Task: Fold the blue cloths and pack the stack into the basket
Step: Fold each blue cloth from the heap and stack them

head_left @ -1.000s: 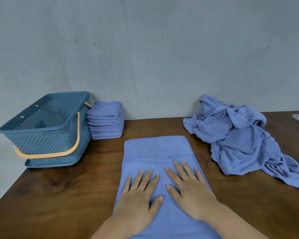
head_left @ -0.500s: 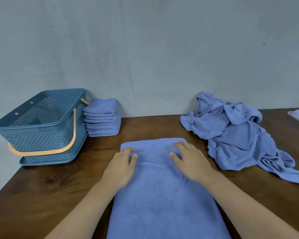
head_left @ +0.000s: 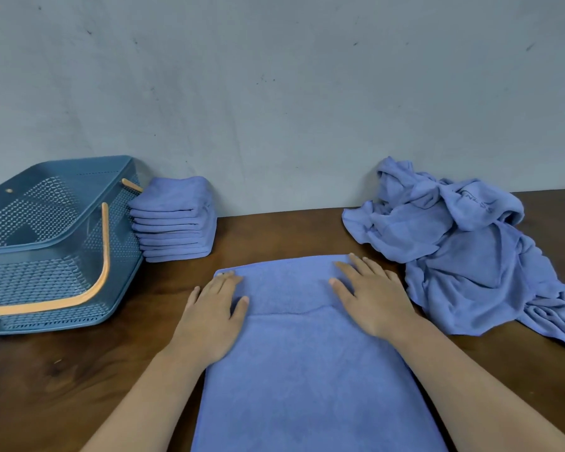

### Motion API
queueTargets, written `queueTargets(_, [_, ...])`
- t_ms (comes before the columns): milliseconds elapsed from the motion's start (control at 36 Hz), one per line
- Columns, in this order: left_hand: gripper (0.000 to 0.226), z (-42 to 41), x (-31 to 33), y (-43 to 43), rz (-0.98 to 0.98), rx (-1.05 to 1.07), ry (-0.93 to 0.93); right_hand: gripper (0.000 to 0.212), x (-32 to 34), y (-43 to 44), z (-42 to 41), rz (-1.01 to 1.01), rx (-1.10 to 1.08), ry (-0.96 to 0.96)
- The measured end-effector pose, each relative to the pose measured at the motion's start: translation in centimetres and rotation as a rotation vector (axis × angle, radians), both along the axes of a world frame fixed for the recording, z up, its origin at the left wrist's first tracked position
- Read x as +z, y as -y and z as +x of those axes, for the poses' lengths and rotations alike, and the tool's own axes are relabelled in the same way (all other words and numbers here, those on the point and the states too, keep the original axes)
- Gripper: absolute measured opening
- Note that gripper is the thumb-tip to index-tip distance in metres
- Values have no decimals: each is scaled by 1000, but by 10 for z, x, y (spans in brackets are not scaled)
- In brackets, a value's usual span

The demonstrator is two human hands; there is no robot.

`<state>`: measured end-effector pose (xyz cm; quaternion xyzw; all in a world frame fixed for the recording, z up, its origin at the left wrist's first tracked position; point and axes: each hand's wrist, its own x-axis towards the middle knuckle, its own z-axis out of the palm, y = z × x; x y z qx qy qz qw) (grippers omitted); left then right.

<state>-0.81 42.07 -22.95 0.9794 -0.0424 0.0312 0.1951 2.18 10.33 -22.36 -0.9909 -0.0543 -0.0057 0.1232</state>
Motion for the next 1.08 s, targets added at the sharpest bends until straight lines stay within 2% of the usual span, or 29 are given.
queueTargets(83, [57, -4, 6, -1, 91, -61, 107, 54, -7, 2, 3, 63, -18, 102])
queueTargets(167, [60, -12, 15, 0, 93, -150, 211, 32, -3, 9, 3, 351, 10, 159])
queueTargets(222, [61, -15, 12, 2, 85, -229, 171, 20, 2, 16, 1, 455, 117, 154])
queueTargets(306, [69, -12, 3, 3, 83, -235, 34, 26, 10, 23, -6, 351, 305, 112])
queueTargets(361, [68, -8, 3, 1, 49, -218, 41, 35, 14, 22, -8, 217, 359, 54])
queueTargets(472, [39, -7, 13, -9, 25, -233, 134, 34, 19, 25, -11, 93, 362, 39])
queueTargets(556, [19, -9, 20, -16, 41, -232, 108, 26, 23, 36, -12, 31, 337, 15])
queueTargets(639, [6, -11, 26, -15, 38, -242, 88, 20, 28, 40, -10, 75, 325, -40])
queueTargets(694, [5, -13, 28, -13, -38, -249, 71, 18, 32, 40, -11, 279, 337, -97])
queueTargets(750, [7, -17, 33, -11, -267, -229, 62, 23, 37, 38, -12, 585, 330, -152])
queueTargets(806, [9, -20, 41, -6, -533, -150, 85, 26, 42, 36, -13, 842, 214, -145])
queueTargets(861, [15, -15, 42, 0, -713, 17, 118, 27, 38, 33, -6, 985, 65, -109])
queueTargets(889, [15, -10, 39, 1, -787, 122, 113, 24, 35, 29, -4, 1028, -2, -67])
queueTargets(944, [9, -1, 30, 2, -886, 295, 72, 4, 27, 24, 4, 1094, -126, 24])
queueTargets(1028, [38, 4, 21, -3, -931, 343, 18, 24, 13, 24, 11, 1141, -103, -14])
queueTargets(1083, [40, 3, 21, -6, -880, 279, 9, 24, 7, 25, 13, 987, -31, -9])
